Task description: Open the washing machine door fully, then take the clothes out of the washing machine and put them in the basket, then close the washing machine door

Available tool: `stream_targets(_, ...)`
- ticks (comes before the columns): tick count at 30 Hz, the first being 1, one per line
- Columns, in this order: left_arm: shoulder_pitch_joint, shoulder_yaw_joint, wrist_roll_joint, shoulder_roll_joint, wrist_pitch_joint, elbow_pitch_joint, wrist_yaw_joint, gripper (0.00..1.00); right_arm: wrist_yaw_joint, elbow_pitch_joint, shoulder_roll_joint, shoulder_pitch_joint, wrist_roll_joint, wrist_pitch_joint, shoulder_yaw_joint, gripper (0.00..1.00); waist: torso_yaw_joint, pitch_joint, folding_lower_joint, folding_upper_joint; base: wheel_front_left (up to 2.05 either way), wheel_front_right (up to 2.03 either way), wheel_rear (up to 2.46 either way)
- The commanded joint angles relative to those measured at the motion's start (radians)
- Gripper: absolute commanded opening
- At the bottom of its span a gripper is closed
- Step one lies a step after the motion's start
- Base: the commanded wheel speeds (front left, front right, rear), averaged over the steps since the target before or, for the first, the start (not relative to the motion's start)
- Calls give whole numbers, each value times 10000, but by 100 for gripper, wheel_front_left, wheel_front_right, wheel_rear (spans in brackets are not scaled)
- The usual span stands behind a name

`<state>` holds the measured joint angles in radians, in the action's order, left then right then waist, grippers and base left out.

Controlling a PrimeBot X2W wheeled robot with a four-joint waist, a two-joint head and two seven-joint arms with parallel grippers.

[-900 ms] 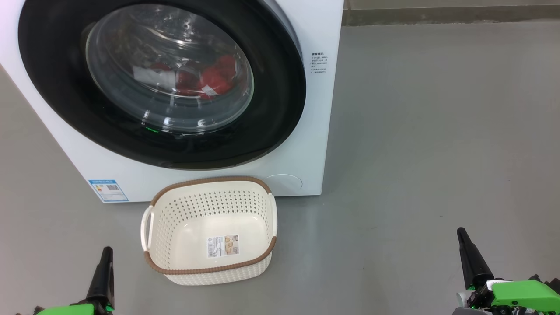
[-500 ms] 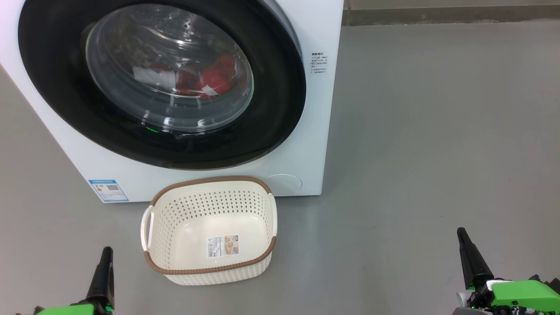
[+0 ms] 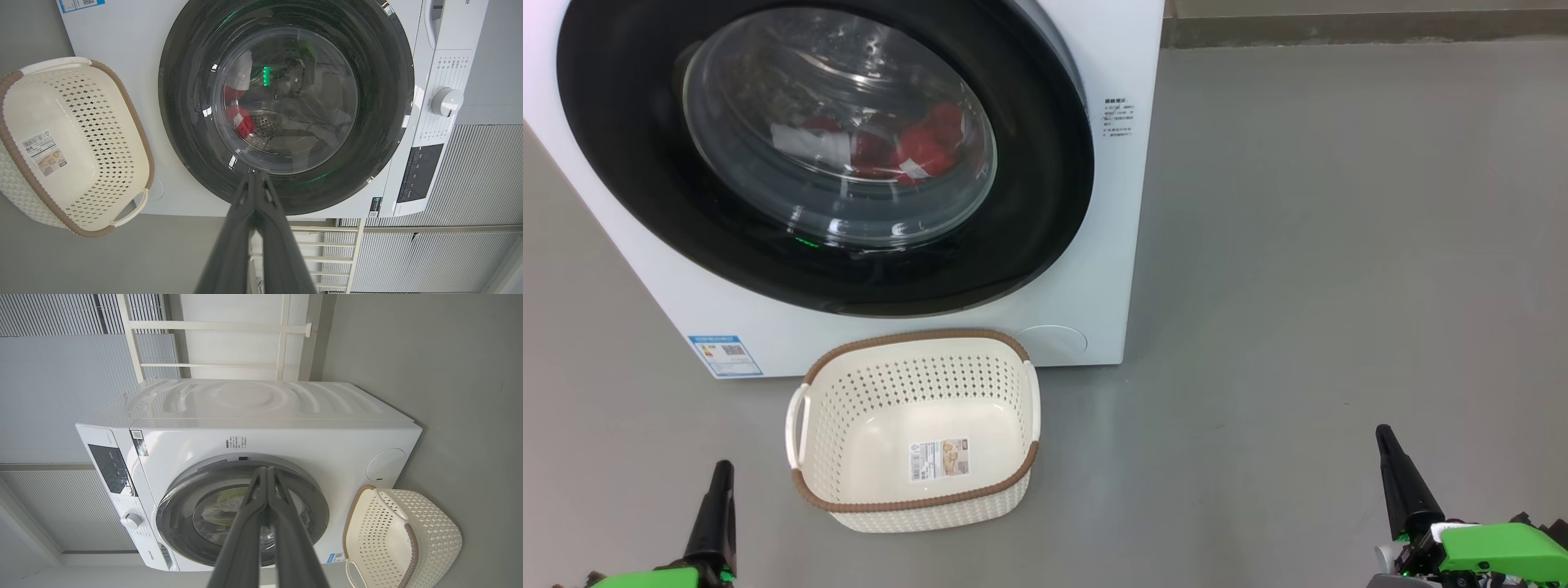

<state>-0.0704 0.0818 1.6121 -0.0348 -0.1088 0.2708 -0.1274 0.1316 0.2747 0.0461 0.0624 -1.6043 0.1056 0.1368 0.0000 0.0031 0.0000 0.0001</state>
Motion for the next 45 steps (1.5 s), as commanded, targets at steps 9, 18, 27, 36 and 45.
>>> stream_targets(9, -375, 315, -31, -154, -40, -261, -33, 0, -9, -299, 41, 455, -48, 73, -235, 0, 0, 0, 0, -1, 0, 0, 0)
stream_targets(18, 331, -81, -39, 173, 54, 440, 7, 100, 0, 484, -98, -235, 7, -58, -34, 100, 1, 13, 1, -1, 0, 0, 0)
stream_targets(27, 342, -211, -349, 96, 294, 274, 4, 100, -1, 384, -24, -220, 271, -300, -216, 100, 23, -1, 6, -1, 0, 0, 0)
stream_targets(36, 345, -270, -1468, 10, 561, 99, 2, 100, -1, 338, 179, -131, 1069, -567, -477, 100, 41, 19, 0, -1, 0, 0, 0)
stream_targets(45, 374, -341, -3053, 14, 828, -135, -1, 100, -2, 283, 424, -60, 2344, -831, -800, 100, 56, 36, 0, -1, 0, 0, 0)
